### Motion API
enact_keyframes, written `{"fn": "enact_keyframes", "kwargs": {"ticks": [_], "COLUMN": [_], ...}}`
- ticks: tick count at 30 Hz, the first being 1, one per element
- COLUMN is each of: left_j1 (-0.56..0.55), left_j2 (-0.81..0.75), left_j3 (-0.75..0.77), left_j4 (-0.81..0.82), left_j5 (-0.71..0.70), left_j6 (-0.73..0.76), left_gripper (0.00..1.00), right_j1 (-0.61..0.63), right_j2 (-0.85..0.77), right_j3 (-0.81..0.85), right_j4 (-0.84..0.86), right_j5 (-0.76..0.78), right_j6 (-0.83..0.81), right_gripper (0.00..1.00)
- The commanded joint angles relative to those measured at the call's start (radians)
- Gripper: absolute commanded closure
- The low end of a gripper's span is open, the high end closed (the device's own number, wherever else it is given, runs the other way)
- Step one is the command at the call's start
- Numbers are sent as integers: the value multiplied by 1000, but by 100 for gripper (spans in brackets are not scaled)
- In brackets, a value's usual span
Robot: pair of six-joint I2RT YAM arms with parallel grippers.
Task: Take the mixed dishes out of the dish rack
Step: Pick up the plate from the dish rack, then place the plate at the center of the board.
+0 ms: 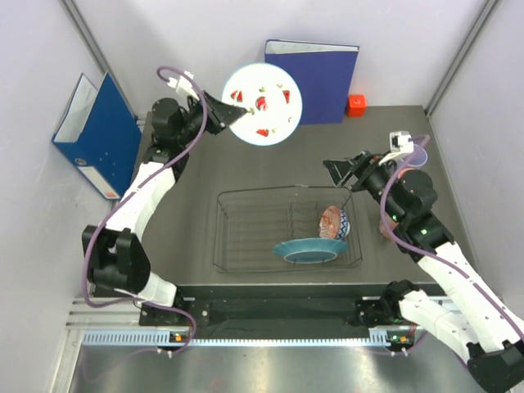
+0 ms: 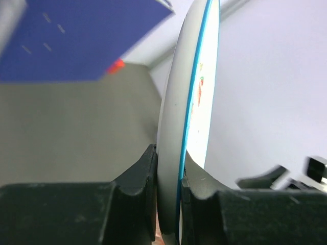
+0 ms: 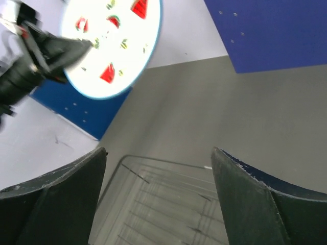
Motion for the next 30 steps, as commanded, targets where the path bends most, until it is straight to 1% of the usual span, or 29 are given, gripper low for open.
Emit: {"fn": "enact_keyframes", "kwargs": {"ticks": [1,5,7,8,9,10,11,15,17,18,20,22,26,30], "left_j1": [-7,11,31,42,77,97,140,224,249,255,274,286,295,297], "left_j2": [-10,-4,-16,-21,-23,-18,-10,46,72,103,143,216,371,463], "left_j3": [-50,-83,-90,-89,-86,-86,-90,-124,-120,-97,-58,-6,67,124], "left_j4": [417,457,411,335,275,243,206,138,111,71,22,-9,-6,20], "left_j5": [188,196,156,130,102,79,34,-109,-180,-203,-241,-249,-223,-214], "left_j6": [-323,-361,-344,-302,-283,-275,-281,-332,-315,-297,-235,-218,-215,-228], "left_gripper": [100,100,100,100,100,100,100,100,100,100,100,100,100,100], "right_j1": [11,10,10,10,11,10,10,10,10,10,10,10,11,10], "right_j2": [51,151,174,182,179,174,161,131,107,93,49,7,-36,-51], "right_j3": [79,113,127,130,126,118,100,70,57,50,32,24,9,-12], "right_j4": [120,214,236,254,265,288,299,302,281,272,242,212,175,164], "right_j5": [-49,-104,-116,-118,-118,-115,-106,-96,-93,-90,-77,-60,-34,-34], "right_j6": [42,89,111,114,119,122,123,126,119,114,99,88,57,60], "right_gripper": [16,16,16,16,16,17,17,17,18,18,18,18,18,18]}}
